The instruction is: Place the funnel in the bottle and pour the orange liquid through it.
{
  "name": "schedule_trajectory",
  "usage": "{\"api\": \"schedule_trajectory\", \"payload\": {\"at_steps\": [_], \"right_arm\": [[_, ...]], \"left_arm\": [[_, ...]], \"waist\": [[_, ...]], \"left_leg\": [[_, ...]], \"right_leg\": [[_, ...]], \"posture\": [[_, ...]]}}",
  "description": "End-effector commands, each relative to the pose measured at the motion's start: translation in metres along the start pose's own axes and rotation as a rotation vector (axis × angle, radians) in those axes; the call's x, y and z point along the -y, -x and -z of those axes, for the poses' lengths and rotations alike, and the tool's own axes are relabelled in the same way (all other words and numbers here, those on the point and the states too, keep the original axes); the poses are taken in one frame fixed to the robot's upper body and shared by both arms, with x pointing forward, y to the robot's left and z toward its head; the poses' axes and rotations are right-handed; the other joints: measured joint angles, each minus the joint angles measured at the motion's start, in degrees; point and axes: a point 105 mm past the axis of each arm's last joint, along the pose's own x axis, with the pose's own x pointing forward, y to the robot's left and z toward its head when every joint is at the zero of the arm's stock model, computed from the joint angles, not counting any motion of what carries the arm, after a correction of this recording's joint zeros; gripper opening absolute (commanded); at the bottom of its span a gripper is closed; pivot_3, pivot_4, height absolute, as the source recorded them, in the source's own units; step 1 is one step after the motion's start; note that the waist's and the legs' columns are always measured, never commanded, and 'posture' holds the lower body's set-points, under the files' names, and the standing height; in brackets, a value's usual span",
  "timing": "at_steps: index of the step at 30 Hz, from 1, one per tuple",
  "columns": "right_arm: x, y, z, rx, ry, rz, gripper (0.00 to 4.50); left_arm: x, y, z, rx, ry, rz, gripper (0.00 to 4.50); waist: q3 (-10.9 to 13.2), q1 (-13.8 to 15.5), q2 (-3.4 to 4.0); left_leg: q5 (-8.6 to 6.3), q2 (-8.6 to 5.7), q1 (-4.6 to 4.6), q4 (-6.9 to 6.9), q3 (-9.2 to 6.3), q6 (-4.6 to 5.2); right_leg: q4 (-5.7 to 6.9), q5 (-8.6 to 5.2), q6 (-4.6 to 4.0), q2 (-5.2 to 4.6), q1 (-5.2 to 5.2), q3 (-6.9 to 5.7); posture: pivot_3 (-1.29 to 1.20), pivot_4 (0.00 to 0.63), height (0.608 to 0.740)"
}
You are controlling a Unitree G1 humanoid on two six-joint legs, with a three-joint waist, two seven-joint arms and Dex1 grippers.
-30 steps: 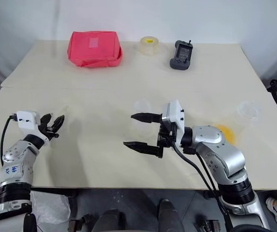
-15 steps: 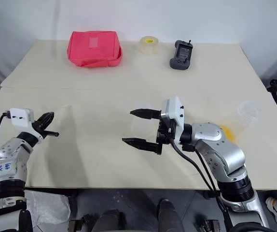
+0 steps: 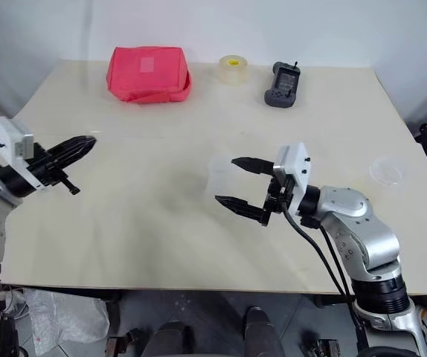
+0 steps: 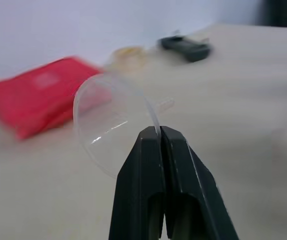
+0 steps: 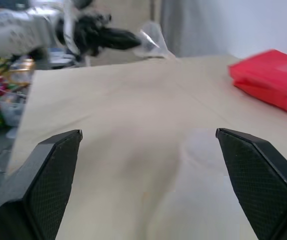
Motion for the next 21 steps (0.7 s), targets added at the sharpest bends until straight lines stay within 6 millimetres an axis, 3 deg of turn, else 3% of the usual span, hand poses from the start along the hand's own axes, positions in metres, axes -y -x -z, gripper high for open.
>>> {"api": "schedule_trajectory", "payload": {"at_steps": [1, 10, 14, 21], "right_arm": [[0.013, 0.019, -0.002, 0.002, 0.041, 0.102, 4.5], [0.012, 0.039, 0.013, -0.024, 0.011, 0.207, 4.5], [0.007, 0.039, 0.016, 0.003, 0.013, 0.234, 4.5], [-0.003, 0.037, 0.017, 0.028, 0.003, 0.274, 4.5]], "left_arm": [[0.014, -0.014, -0.026, 0.033, -0.06, 0.187, 0.03], [0.03, -0.054, -0.057, 0.09, -0.156, 0.505, 0.03], [0.041, -0.074, -0.055, 0.043, -0.293, 0.691, 0.03], [0.051, -0.096, -0.059, 0.061, -0.431, 0.798, 0.03]], "waist": [[0.0, 0.0, 0.0], [0.0, -0.1, 0.02], [0.0, 0.0, 0.02], [0.0, -0.1, 0.03]], "left_leg": [[0.0, 0.0, 0.0, 0.0, 0.03, 0.0], [0.0, 0.0, 0.01, 0.04, 0.05, 0.0], [0.0, 0.0, 0.01, 0.05, 0.07, 0.0], [0.0, -0.01, -0.01, 0.04, 0.07, 0.01]], "right_leg": [[-0.01, 0.0, 0.0, 0.0, 0.0, 0.01], [0.0, 0.0, 0.0, 0.05, 0.01, 0.04], [-0.02, 0.0, 0.0, 0.08, 0.01, 0.05], [-0.05, 0.0, 0.0, 0.08, -0.01, 0.06]], "posture": [[0.0, 0.15, 0.74], [0.0, 0.15, 0.74], [0.0, 0.15, 0.74], [0.0, 0.15, 0.74]]}}
